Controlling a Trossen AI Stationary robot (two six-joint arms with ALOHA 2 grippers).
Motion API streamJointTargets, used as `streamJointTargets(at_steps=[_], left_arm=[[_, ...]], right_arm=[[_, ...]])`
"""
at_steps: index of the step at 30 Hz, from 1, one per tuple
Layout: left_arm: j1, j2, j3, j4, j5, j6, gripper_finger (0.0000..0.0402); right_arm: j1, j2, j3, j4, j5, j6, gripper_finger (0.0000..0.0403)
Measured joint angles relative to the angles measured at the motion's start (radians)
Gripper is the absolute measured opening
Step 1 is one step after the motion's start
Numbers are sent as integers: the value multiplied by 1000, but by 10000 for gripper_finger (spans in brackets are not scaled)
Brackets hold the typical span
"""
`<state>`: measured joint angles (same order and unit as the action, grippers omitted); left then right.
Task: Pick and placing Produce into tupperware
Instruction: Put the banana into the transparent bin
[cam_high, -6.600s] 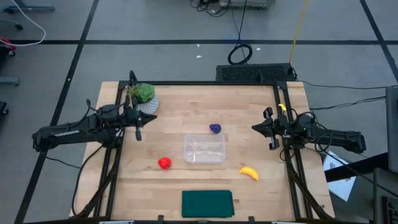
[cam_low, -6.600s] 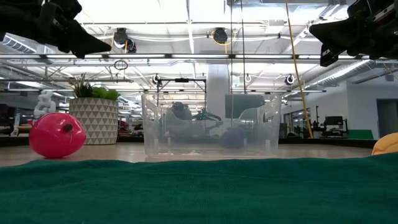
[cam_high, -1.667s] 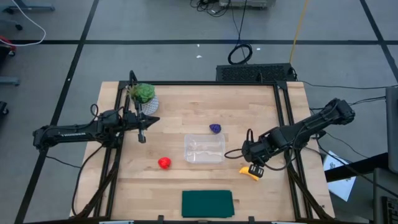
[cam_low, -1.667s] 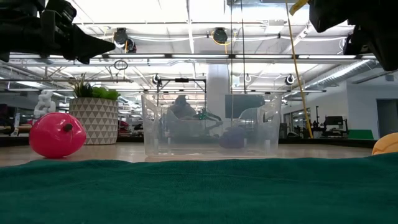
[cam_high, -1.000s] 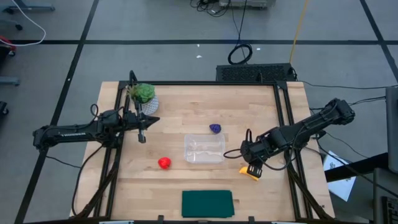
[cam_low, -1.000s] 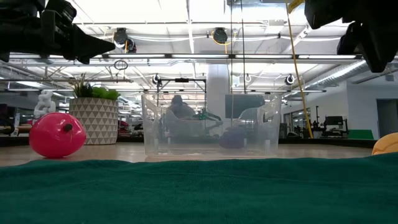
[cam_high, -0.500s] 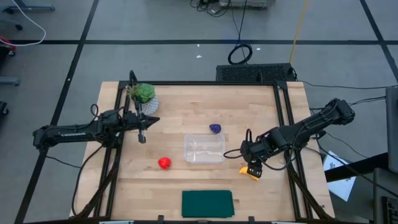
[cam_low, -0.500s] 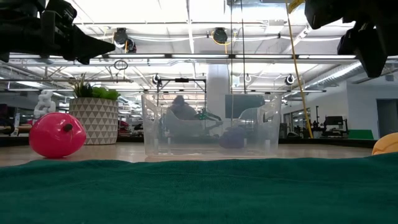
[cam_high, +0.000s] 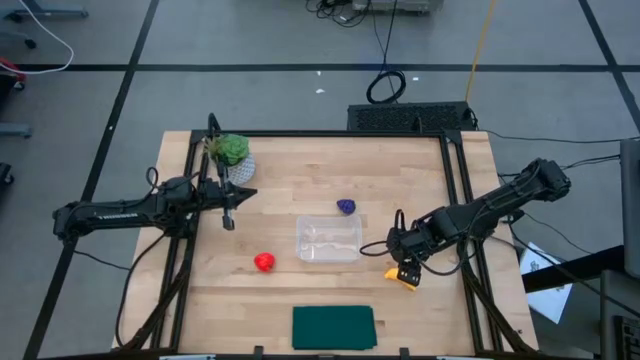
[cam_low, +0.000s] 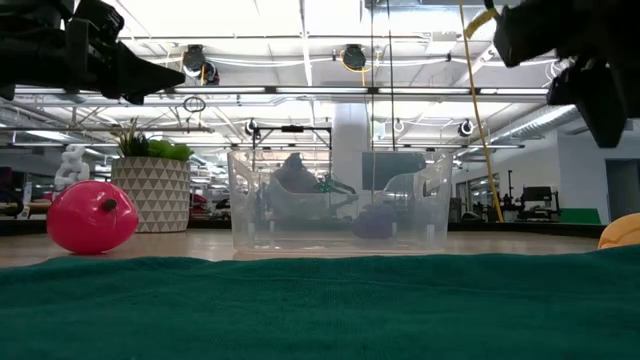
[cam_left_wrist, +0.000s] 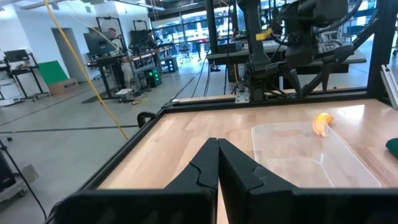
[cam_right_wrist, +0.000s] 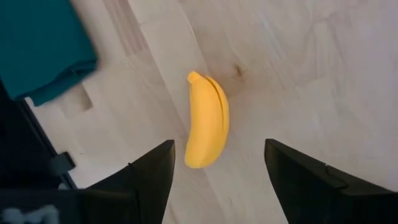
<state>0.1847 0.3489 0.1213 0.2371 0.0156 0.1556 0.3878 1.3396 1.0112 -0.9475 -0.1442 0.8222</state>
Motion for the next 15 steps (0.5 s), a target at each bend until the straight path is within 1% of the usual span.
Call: streamJointTargets(at_steps=[4,9,15], left_arm=[[0,0,0,0,0,0,5],[0,0,0,0,0,0,5],[0,0,0,-1,0,0,5]], right_arm=[[0,0,-34,40,-9,0,240],[0,0,-102,150,-15,0,240],[0,0,-151,177,-15,0,240]])
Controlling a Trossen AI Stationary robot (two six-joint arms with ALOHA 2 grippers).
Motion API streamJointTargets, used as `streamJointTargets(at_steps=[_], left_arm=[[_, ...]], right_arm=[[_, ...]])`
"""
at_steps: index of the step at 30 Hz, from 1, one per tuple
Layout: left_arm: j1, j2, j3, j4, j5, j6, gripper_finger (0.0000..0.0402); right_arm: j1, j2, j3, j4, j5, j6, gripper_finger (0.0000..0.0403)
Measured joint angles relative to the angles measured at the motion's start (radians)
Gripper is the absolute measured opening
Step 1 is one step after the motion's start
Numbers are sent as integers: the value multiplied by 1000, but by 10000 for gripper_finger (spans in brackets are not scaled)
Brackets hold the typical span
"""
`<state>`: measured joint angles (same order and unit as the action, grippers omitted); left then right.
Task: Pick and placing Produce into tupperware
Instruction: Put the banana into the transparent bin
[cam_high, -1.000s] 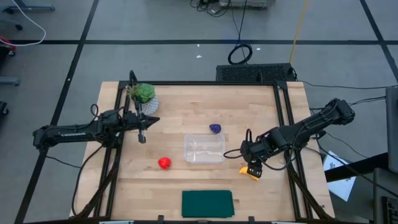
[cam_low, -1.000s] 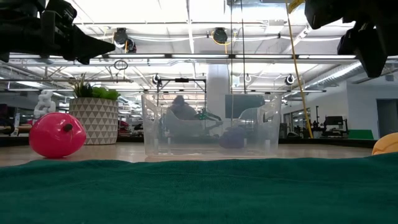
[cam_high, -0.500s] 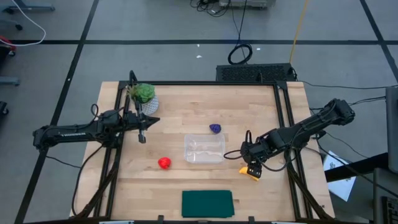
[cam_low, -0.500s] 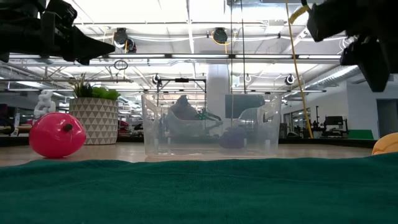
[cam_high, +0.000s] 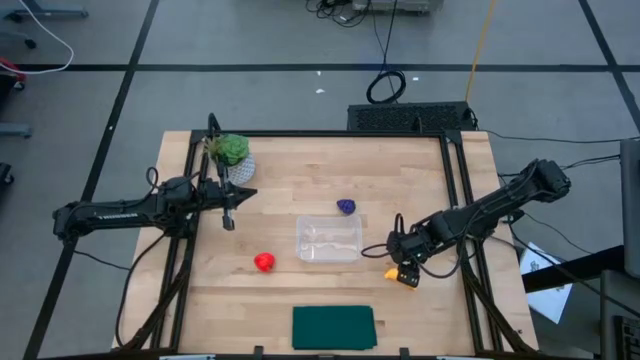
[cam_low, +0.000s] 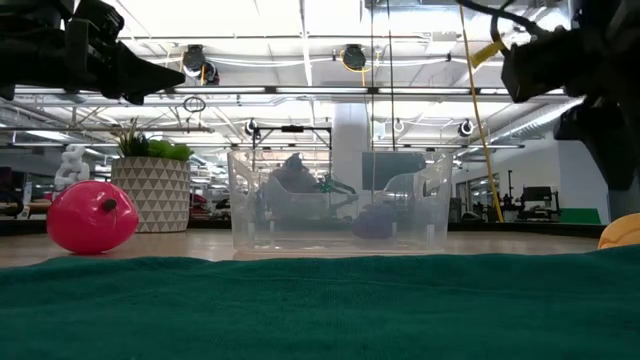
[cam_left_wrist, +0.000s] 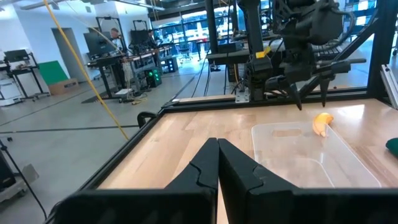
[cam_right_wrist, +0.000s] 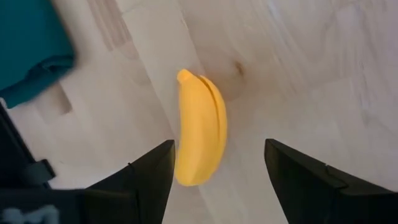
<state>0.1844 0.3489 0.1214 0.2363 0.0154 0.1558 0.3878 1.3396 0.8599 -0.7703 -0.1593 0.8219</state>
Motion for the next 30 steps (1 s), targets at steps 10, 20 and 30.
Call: streamJointTargets(at_steps=[10,20,30], left_arm=[[0,0,0,-2,0,0,6],[0,0,0,-10,0,1,6],[0,0,0,-10,0,1,6]], right_arm=[[0,0,-60,95,-30,2,240],[13,1,-66,120,-47,3,240],[13,59,-67,143,-47,-2,240]])
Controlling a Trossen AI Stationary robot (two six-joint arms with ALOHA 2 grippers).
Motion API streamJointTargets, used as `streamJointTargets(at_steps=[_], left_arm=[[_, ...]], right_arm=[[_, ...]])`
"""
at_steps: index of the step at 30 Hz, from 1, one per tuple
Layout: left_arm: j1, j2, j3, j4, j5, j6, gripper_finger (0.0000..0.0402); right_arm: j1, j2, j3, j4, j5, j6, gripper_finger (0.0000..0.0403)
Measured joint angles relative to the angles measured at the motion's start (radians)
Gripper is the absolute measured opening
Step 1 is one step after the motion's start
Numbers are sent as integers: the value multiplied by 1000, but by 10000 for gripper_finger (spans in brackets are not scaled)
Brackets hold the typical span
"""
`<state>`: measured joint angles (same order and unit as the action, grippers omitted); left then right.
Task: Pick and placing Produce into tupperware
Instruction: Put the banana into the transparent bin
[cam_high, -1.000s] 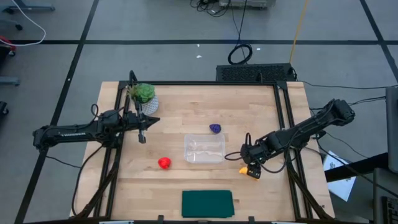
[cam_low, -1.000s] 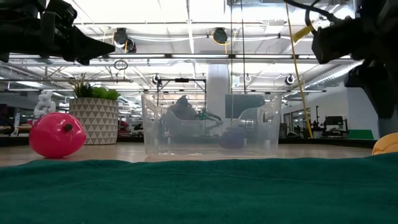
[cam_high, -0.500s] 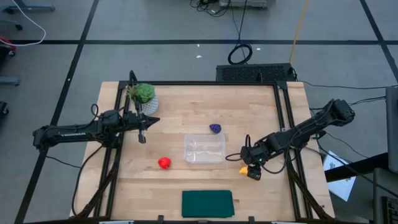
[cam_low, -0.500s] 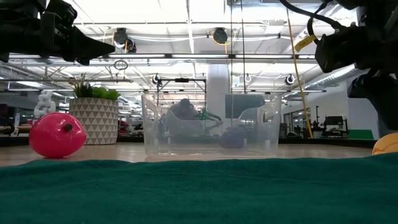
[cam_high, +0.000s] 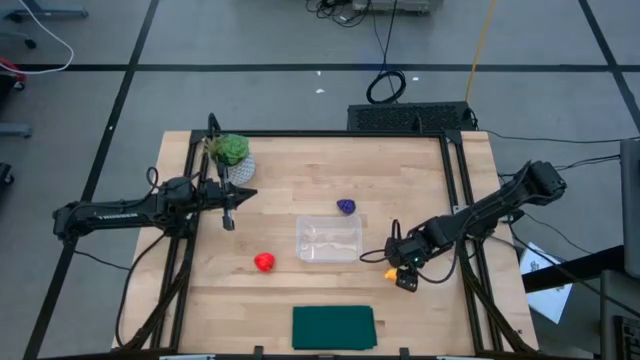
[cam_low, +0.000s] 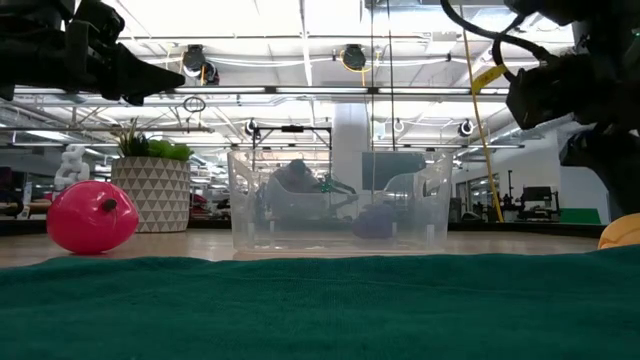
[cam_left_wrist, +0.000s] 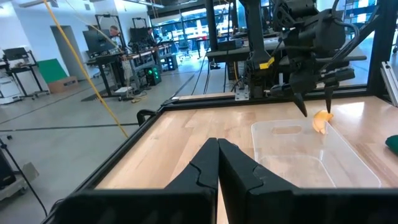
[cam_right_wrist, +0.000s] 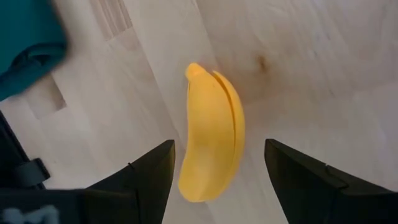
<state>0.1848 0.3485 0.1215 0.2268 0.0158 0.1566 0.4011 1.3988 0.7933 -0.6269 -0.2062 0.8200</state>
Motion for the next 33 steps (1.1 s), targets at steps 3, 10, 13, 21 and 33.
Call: streamJointTargets(at_steps=[3,10,13,21,33], left_arm=[[0,0,0,0,0,0,6],[0,0,0,0,0,0,6],[0,0,0,-3,0,0,6],[0,0,0,-14,0,1,6],[0,0,0,-14,0,6,5]], right_arm=[[0,13,0,-1,0,3,240],[0,61,0,11,-4,2,240],[0,81,0,12,-4,3,240],[0,105,0,17,-9,-19,240],[0,101,0,14,-8,-47,174]])
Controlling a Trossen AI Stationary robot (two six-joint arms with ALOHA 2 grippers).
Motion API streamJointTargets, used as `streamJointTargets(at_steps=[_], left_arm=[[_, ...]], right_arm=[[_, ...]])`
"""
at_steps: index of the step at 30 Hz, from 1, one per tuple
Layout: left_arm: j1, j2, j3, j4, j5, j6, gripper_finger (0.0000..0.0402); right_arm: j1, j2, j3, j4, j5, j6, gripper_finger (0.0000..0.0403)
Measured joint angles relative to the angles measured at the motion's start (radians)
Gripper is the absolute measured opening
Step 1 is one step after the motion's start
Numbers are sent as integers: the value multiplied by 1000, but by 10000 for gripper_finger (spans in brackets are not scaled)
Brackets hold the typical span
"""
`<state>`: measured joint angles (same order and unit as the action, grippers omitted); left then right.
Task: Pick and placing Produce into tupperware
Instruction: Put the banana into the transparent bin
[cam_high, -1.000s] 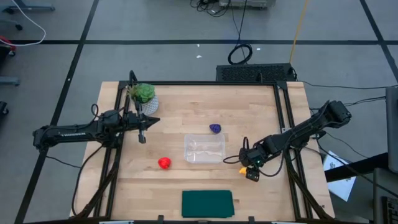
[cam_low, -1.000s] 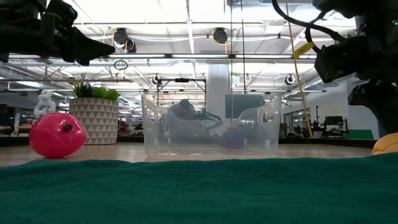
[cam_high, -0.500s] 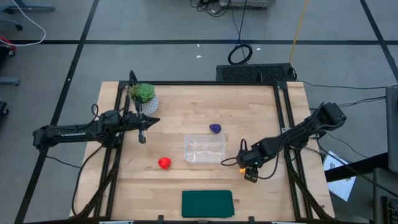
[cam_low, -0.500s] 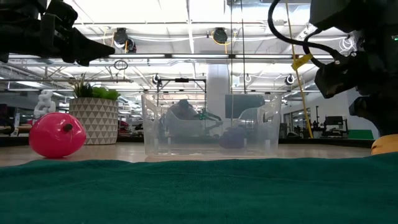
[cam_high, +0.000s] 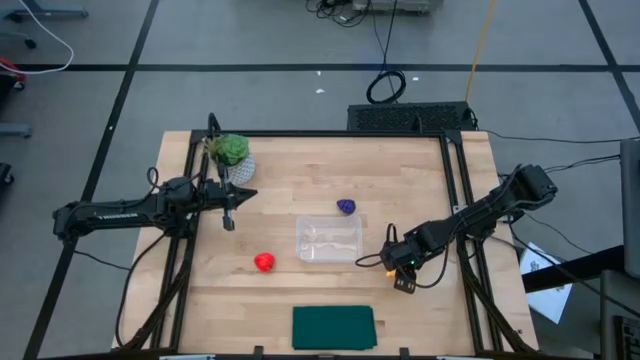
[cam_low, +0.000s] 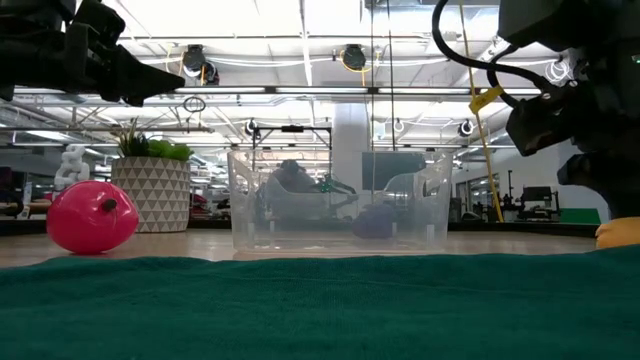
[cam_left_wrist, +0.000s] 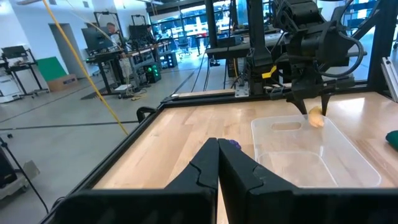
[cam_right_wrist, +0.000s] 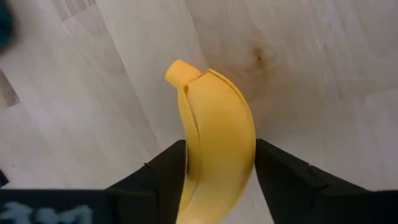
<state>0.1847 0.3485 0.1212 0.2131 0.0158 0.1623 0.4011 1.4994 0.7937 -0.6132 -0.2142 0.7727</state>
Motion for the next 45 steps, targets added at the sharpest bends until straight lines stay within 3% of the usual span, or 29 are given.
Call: streamJointTargets(at_steps=[7,22,31,45], left_arm=[[0,0,0,0,0,0,5],[0,0,0,0,0,-3,6],[0,0,0,0,-6,-2,5],[0,0,0,0,-17,-2,6]], right_arm=[[-3,-1,0,0,-1,-3,126],[-40,-81,0,-12,-3,-7,137],[-68,-137,6,-16,-58,-31,138],[-89,-151,171,-188,4,-121,137]])
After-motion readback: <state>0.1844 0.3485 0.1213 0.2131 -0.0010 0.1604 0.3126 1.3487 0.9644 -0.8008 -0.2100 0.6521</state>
